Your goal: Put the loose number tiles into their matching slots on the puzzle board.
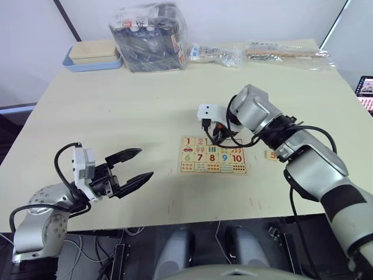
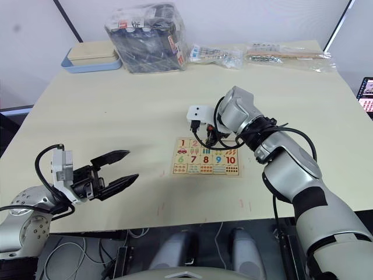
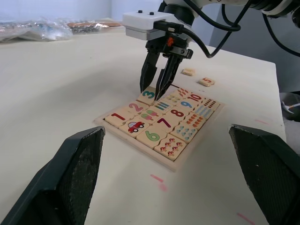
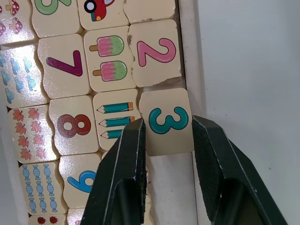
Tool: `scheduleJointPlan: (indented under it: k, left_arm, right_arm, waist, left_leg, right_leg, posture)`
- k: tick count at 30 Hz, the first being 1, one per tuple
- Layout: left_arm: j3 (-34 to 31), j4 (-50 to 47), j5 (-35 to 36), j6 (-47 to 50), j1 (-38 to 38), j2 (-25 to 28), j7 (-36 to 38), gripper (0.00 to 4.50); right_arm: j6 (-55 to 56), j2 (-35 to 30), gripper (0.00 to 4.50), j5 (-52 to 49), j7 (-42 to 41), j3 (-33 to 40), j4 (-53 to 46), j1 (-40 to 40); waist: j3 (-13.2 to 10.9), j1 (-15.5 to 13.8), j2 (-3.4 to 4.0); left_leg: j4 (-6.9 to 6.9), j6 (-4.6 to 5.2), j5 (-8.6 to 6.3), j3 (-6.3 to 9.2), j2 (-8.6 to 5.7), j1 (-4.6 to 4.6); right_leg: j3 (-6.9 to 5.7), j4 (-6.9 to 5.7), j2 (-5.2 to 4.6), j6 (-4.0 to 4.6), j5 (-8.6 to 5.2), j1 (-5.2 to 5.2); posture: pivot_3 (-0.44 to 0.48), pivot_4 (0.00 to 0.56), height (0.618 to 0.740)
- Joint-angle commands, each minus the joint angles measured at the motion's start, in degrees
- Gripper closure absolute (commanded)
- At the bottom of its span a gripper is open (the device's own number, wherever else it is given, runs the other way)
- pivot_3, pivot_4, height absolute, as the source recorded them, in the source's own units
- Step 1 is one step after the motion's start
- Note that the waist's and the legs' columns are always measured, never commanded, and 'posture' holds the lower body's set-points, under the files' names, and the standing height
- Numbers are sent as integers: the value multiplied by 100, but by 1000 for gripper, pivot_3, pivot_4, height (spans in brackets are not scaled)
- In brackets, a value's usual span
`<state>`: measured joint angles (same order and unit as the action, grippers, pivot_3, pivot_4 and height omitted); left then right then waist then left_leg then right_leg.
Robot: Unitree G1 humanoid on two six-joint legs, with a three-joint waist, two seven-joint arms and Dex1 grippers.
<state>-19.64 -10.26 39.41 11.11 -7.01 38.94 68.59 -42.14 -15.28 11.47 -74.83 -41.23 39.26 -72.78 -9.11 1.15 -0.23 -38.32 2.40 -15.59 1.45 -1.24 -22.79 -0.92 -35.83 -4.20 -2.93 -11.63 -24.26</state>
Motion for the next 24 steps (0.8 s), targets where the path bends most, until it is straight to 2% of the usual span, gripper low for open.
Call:
scheduleJointPlan:
  k: [1,24]
  left_arm:
    - [-17,-50,-21,-106,-26,-10,57,0]
    - [-34,228,-148,-347,-44,-117,237,0]
  right_arm:
    - [74,-5,3629,45,-32,125,-139,18]
    - [137,39,3629,137,-65,142,-170,132]
  waist:
    - [0,0,0]
    - [1,5,-1]
  left_leg:
    - [0,0,0,0,0,0]
    - [0,-1,1,0,1,1]
  right_leg:
    - [0,0,0,0,0,0]
    - [1,-1,1,0,0,0]
  posture:
    - [0,150,740]
    - [0,150,740]
